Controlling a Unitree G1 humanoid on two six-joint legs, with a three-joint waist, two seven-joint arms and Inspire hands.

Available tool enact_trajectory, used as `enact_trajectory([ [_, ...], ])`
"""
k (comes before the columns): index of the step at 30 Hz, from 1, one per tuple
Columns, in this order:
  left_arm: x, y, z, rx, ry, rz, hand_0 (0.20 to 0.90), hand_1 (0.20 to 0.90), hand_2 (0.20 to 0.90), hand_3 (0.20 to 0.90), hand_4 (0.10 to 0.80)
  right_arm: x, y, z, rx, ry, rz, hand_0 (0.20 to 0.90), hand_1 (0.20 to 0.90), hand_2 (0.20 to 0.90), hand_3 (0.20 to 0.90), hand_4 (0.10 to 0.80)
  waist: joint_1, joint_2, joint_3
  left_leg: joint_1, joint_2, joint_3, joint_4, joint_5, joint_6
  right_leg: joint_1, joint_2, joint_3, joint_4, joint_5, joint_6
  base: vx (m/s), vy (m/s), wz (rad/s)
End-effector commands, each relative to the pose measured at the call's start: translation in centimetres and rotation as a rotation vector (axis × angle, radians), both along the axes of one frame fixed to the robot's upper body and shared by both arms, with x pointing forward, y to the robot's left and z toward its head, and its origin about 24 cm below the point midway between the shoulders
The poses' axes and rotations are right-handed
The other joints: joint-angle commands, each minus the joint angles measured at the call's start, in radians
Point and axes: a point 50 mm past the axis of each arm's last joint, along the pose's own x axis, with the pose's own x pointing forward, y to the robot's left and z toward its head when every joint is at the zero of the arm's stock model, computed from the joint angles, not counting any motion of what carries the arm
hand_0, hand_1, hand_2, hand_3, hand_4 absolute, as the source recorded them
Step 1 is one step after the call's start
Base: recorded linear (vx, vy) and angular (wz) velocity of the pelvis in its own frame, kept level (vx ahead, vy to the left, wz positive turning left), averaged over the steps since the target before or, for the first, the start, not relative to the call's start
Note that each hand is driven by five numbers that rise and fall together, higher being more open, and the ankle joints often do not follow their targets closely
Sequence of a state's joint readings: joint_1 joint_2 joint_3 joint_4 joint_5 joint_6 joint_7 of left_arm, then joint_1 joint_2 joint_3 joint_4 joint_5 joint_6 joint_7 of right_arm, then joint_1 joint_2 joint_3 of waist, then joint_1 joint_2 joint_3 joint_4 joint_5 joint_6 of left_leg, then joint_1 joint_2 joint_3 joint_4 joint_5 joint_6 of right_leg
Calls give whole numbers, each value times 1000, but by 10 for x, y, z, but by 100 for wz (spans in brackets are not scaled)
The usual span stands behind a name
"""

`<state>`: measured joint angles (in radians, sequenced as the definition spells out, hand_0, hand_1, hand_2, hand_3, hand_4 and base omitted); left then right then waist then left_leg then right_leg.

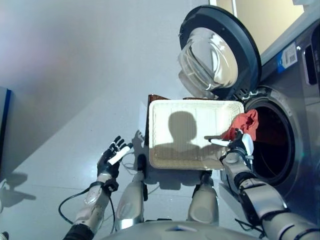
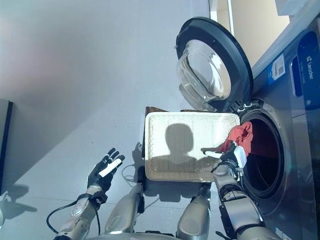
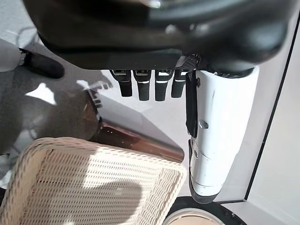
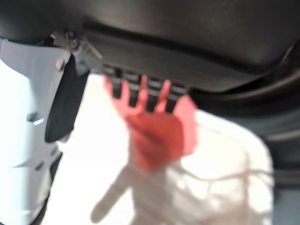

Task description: Pick up the clothes and place them into the washing machine

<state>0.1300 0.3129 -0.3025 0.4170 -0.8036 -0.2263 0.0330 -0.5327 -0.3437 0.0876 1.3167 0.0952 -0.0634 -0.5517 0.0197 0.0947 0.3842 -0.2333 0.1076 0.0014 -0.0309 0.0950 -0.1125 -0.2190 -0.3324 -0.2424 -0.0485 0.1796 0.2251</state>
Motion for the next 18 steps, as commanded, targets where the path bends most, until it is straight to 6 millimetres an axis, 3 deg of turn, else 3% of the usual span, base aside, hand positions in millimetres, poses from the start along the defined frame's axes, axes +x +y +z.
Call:
enact_trajectory([
  [1, 1, 10, 22, 12, -115, -8, 900, 900, 900, 900, 800, 8, -31, 27, -39, -88, -182, 900, 900, 900, 900, 800, 40, -20, -51, -74, 51, -10, 139, -81, -46, -97, -105, 36, 63, 80, 37, -31, 18, 9],
  [2, 1, 9, 22, 11, -116, -9, 900, 900, 900, 900, 800, 8, -32, 27, -40, -89, -183, 900, 900, 900, 900, 800, 41, -19, -51, -75, 51, -10, 138, -80, -46, -98, -105, 35, 62, 81, 37, -52, 40, 7],
  [4, 2, 7, 24, 7, -121, -26, 900, 900, 900, 900, 800, 13, -55, 50, -90, -122, -258, 900, 900, 900, 900, 800, 61, 4, -50, -90, 43, -11, 85, -44, -54, -118, -107, 20, 43, 94, 37, -60, 43, 1],
  [8, 5, 1, 22, 0, -115, -33, 900, 900, 900, 900, 800, 6, -77, 63, -125, -161, -356, 900, 900, 900, 900, 800, 75, 23, -63, -98, 48, -9, 21, 1, -73, -129, -106, 2, 27, 92, 37, 7, 11, 11],
  [12, 6, -3, 17, 2, -102, -28, 900, 900, 900, 900, 800, 2, -79, 64, -172, -184, -377, 900, 900, 900, 900, 800, 69, 18, -74, -91, 51, -18, 14, -1, -74, -120, -105, -2, 37, 81, 37, 45, -23, 6],
  [18, 13, -2, 29, 12, -155, -41, 900, 900, 900, 900, 800, 2, -90, 76, -216, -182, -416, 900, 900, 900, 900, 800, 73, 24, -55, -147, 41, -31, 86, -23, -76, -134, -122, -10, 61, 73, 37, -23, -6, 3],
])
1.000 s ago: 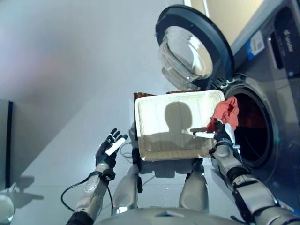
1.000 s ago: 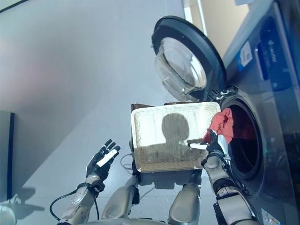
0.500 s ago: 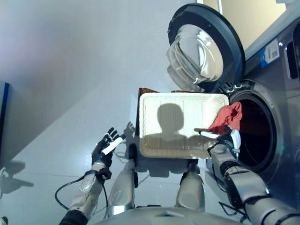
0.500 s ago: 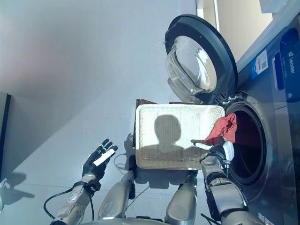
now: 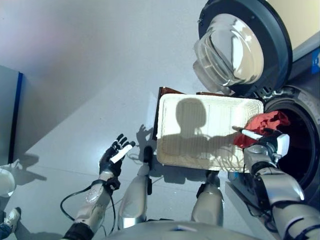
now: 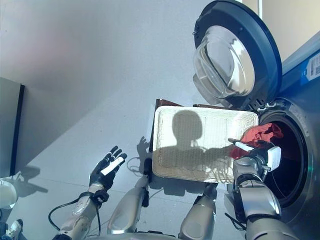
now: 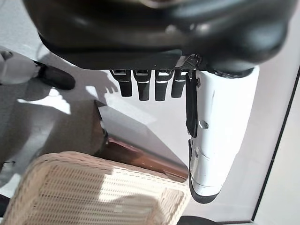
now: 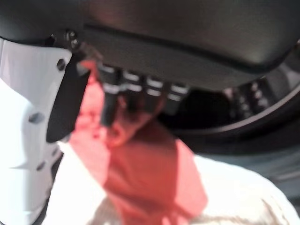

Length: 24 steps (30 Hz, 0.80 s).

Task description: Pick up the clothes and place them into the washing machine

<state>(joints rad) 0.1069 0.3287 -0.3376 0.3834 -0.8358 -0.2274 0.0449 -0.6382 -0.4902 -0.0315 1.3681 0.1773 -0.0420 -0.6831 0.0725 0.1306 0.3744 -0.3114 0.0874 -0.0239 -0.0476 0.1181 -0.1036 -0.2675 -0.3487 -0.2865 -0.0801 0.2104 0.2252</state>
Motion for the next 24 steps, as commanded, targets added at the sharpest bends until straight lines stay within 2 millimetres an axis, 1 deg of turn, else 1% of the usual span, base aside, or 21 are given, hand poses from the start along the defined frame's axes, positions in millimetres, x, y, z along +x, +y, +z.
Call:
enact_trajectory([
  [1, 6, 5, 23, 31, -133, -18, 900, 900, 900, 900, 800, -4, -33, 31, -142, -24, -112, 900, 900, 900, 900, 800, 23, -9, -35, -86, 58, -8, 125, -51, -83, -95, -108, 37, 100, 42, 37, -121, -3, 10],
  [4, 9, 8, 28, 32, -152, -14, 900, 900, 900, 900, 800, -9, -50, 44, -164, 0, -158, 900, 900, 900, 900, 800, 32, 12, -1, -135, 50, -14, 169, -63, -80, -148, -117, 49, 128, 42, 37, -110, -3, 10],
  [7, 7, 9, 29, 18, -155, -13, 900, 900, 900, 900, 800, -17, -68, 57, -201, 33, -194, 900, 900, 900, 900, 800, 39, 36, 1, -176, 51, -4, 157, -48, -85, -196, -120, 55, 124, 50, 37, -66, 9, 4],
  [8, 5, 7, 29, 14, -153, -22, 900, 900, 900, 900, 800, -20, -74, 62, -218, 38, -207, 900, 900, 900, 900, 800, 43, 44, -5, -185, 56, 1, 148, -44, -89, -212, -114, 61, 123, 47, 37, -63, 26, 10],
  [9, 5, 7, 29, 13, -154, -25, 900, 900, 900, 900, 800, -22, -79, 67, -234, 44, -218, 900, 900, 900, 900, 800, 41, 47, -7, -199, 52, 3, 136, -27, -91, -229, -118, 67, 118, 56, 37, -43, 30, 13],
  [11, 6, 2, 31, -1, -167, -46, 900, 900, 900, 900, 800, -30, -91, 76, -276, 71, -245, 900, 900, 900, 900, 800, 51, 67, -14, -217, 52, 8, 101, -4, -102, -262, -120, 74, 110, 59, 37, -44, 33, 6],
  [14, 8, -4, 34, -25, -183, -62, 900, 900, 900, 900, 800, -39, -105, 89, -311, 105, -277, 900, 900, 900, 900, 800, 60, 84, -25, -237, 44, 15, 41, 34, -113, -301, -125, 75, 94, 73, 37, -25, 45, 2],
  [15, 8, -6, 35, -31, -186, -64, 900, 900, 900, 900, 800, -41, -109, 94, -324, 100, -287, 900, 900, 900, 900, 800, 64, 90, -32, -239, 45, 19, 24, 39, -116, -313, -126, 77, 92, 69, 37, -16, 31, 8],
  [20, 10, -13, 36, -59, -197, -63, 900, 900, 900, 900, 800, -38, -116, 113, -356, 81, -285, 900, 900, 900, 900, 800, 74, 108, -32, -259, 32, 25, -3, 54, -121, -375, -136, 102, 109, 66, 37, -6, 24, 3],
  [22, 11, -14, 36, -61, -199, -62, 900, 900, 900, 900, 800, -37, -116, 116, -356, 77, -282, 900, 900, 900, 900, 800, 74, 112, -32, -264, 30, 28, -4, 55, -121, -389, -139, 109, 115, 66, 37, -8, 34, -3],
  [24, 11, -16, 36, -66, -207, -66, 900, 900, 900, 900, 800, -32, -114, 119, -340, 54, -263, 900, 900, 900, 900, 800, 80, 118, -34, -268, 30, 34, -11, 57, -120, -403, -144, 118, 116, 65, 37, -8, 13, -4],
])
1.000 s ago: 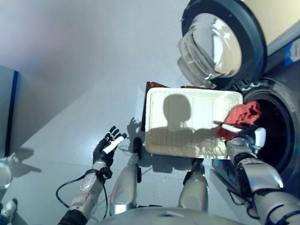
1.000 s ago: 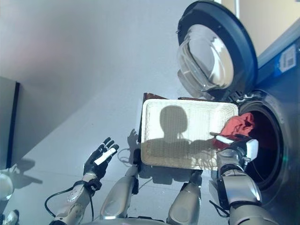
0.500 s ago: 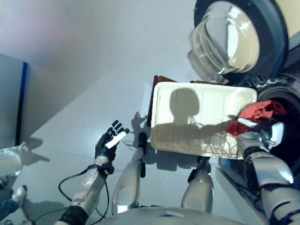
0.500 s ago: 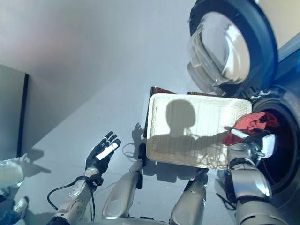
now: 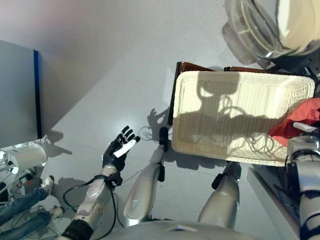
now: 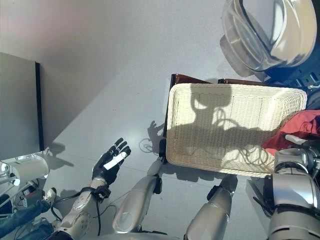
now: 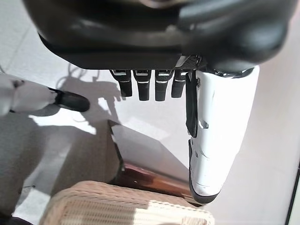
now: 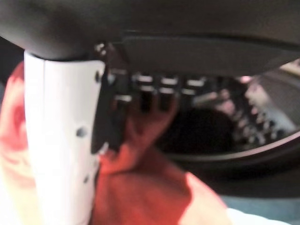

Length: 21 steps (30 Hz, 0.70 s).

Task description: Pick up the clothes and place them into the washing machine

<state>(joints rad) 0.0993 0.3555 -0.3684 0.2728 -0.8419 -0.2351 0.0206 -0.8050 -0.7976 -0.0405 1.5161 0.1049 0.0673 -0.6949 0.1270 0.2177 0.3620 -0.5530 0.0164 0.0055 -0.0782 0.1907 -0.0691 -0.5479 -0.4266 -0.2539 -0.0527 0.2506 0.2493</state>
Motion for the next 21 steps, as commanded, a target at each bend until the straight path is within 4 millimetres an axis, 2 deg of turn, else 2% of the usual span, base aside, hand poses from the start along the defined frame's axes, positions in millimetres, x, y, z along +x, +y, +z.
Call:
enact_trajectory([
  [1, 1, -4, 14, -41, -95, 13, 900, 900, 900, 900, 800, -7, -21, 33, -128, 27, -8, 900, 900, 900, 900, 800, 26, 31, -21, -26, 100, 6, 20, -16, -155, -125, -65, 88, 89, 25, 12, -6, -3, -5],
  [2, 0, -4, 14, -43, -96, 14, 900, 900, 900, 900, 800, -6, -20, 33, -128, 21, 0, 617, 617, 617, 617, 598, 25, 31, -21, -25, 99, 6, 20, -17, -154, -125, -65, 90, 89, 25, 12, -2, -10, -5],
  [3, 1, -5, 15, -45, -102, 12, 900, 900, 900, 900, 800, -5, -19, 32, -122, 11, 5, 513, 513, 513, 513, 524, 24, 33, -20, -27, 97, 6, 23, -19, -154, -123, -65, 91, 89, 24, 12, -1, -14, -4],
  [4, 2, -4, 15, -43, -105, 14, 900, 900, 900, 900, 800, -5, -19, 31, -115, 9, 5, 252, 252, 252, 252, 337, 24, 34, -20, -27, 97, 4, 26, -20, -154, -121, -67, 90, 90, 23, 12, -7, -15, -4],
  [5, 1, -3, 14, -40, -102, 16, 900, 900, 900, 900, 800, -5, -19, 30, -107, 4, 8, 200, 200, 200, 200, 300, 23, 36, -20, -29, 96, 2, 29, -20, -154, -119, -68, 93, 91, 22, 12, -6, -11, -4],
  [14, -3, 6, 12, -35, -88, 45, 900, 900, 900, 900, 800, -3, -17, 25, -28, -68, 19, 200, 200, 200, 200, 300, 13, 39, -10, -35, 87, -1, 80, -47, -147, -137, -73, 122, 126, -1, 12, -3, -2, -2],
  [21, -7, 14, 9, -23, -74, 61, 900, 900, 900, 900, 800, 3, -13, 25, 10, -164, 46, 200, 200, 200, 200, 300, -2, 29, 1, -73, 101, -2, 142, -72, -145, -174, -64, 144, 153, -15, 12, 1, -30, -12],
])
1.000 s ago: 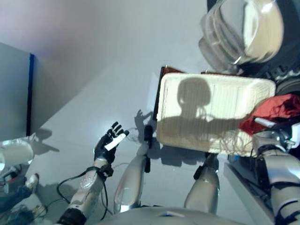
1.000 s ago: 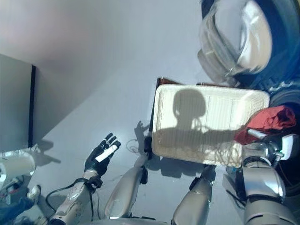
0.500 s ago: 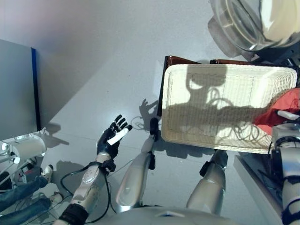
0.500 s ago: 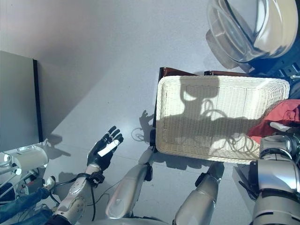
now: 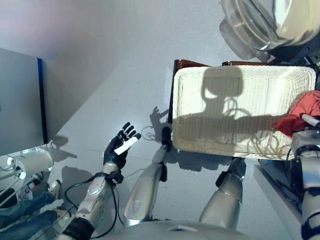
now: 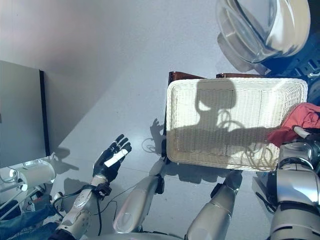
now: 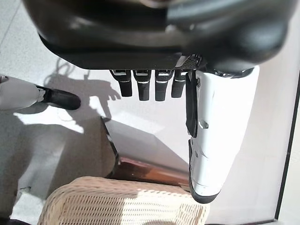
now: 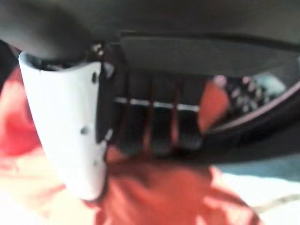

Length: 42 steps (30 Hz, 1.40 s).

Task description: Pick up the clothes and place them into the washing machine

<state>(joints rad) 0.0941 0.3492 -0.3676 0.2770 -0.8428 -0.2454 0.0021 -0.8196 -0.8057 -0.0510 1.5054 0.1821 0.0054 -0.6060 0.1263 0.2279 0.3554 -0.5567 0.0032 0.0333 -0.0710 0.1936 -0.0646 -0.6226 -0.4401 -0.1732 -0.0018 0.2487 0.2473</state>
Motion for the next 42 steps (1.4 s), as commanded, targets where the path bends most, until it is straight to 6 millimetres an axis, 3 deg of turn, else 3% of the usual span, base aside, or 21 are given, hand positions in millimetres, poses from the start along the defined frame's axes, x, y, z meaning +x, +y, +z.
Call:
enact_trajectory([
  [1, -10, 17, 7, -13, -51, 75, 900, 900, 900, 900, 800, -6, -14, 19, -36, -90, -37, 200, 200, 200, 200, 300, -3, 19, 5, -72, 116, -26, 135, -75, -151, -103, -49, 67, 102, -14, 14, 33, -7, -5],
  [5, -13, 20, 5, -13, -36, 93, 900, 900, 900, 900, 800, -10, -22, 33, 103, -392, -153, 200, 200, 200, 200, 300, -12, 21, -4, -74, 120, -20, 144, -87, -152, -113, -48, 76, 111, -30, 14, 44, 7, 0],
  [8, -14, 22, 5, -12, -27, 96, 900, 900, 900, 900, 800, -6, -21, 40, 127, -473, -155, 200, 200, 200, 200, 300, -20, 21, 0, -82, 120, -22, 194, -116, -145, -131, -46, 101, 147, -51, 14, 24, 13, 1],
  [14, -18, 23, 4, -8, -10, 93, 900, 900, 900, 900, 800, 2, -16, 45, 144, -539, -152, 200, 200, 200, 200, 300, -41, 2, 11, -147, 122, -38, 377, -210, -116, -203, -28, 160, 286, -120, 3, 12, -9, -4],
  [21, -20, 27, 6, 8, -10, 92, 900, 900, 900, 900, 800, 1, -14, 39, 186, -589, -182, 200, 200, 200, 200, 300, -69, -23, 27, -195, 138, -49, 567, -301, -104, -257, -3, 209, 468, -211, -18, 13, -11, -9],
  [24, -21, 32, 5, 13, 0, 108, 900, 900, 900, 900, 800, 2, -13, 37, 209, -620, -192, 200, 200, 200, 200, 300, -71, -33, 36, -207, 145, -56, 648, -342, -98, -268, 5, 222, 547, -250, -30, 10, -8, -16],
  [28, -24, 35, 4, 23, 13, 117, 900, 900, 900, 900, 800, 0, -13, 37, 229, -664, -219, 200, 200, 200, 200, 300, -71, -39, 29, -206, 151, -55, 646, -351, -101, -264, 3, 216, 549, -261, -26, 33, -13, -12],
  [32, -30, 37, 2, 17, 36, 115, 900, 900, 900, 900, 800, -6, -20, 48, 306, -873, -343, 200, 200, 200, 200, 300, -65, -35, 13, -205, 149, -52, 613, -342, -104, -268, 5, 216, 533, -260, -23, 26, 12, 0],
  [33, -30, 37, -1, 10, 61, 128, 900, 900, 900, 900, 800, -17, -27, 47, 443, -1074, -507, 200, 200, 200, 200, 300, -67, -28, 5, -210, 147, -54, 606, -343, -105, -283, 8, 220, 537, -268, -23, 18, 34, 0],
  [37, -34, 31, -7, -12, 127, 122, 900, 900, 900, 900, 800, -20, -27, 46, 680, -1402, -719, 200, 200, 200, 200, 300, -64, -12, -14, -236, 152, -52, 623, -355, -108, -330, 10, 245, 570, -287, -22, 57, 14, 1],
  [42, -42, 25, -12, -41, 177, 103, 900, 900, 900, 900, 800, -17, -25, 56, 756, -1553, -814, 200, 200, 200, 200, 300, -60, 7, -40, -262, 155, -40, 641, -366, -110, -378, 6, 273, 602, -304, -23, 6, 36, -4],
])
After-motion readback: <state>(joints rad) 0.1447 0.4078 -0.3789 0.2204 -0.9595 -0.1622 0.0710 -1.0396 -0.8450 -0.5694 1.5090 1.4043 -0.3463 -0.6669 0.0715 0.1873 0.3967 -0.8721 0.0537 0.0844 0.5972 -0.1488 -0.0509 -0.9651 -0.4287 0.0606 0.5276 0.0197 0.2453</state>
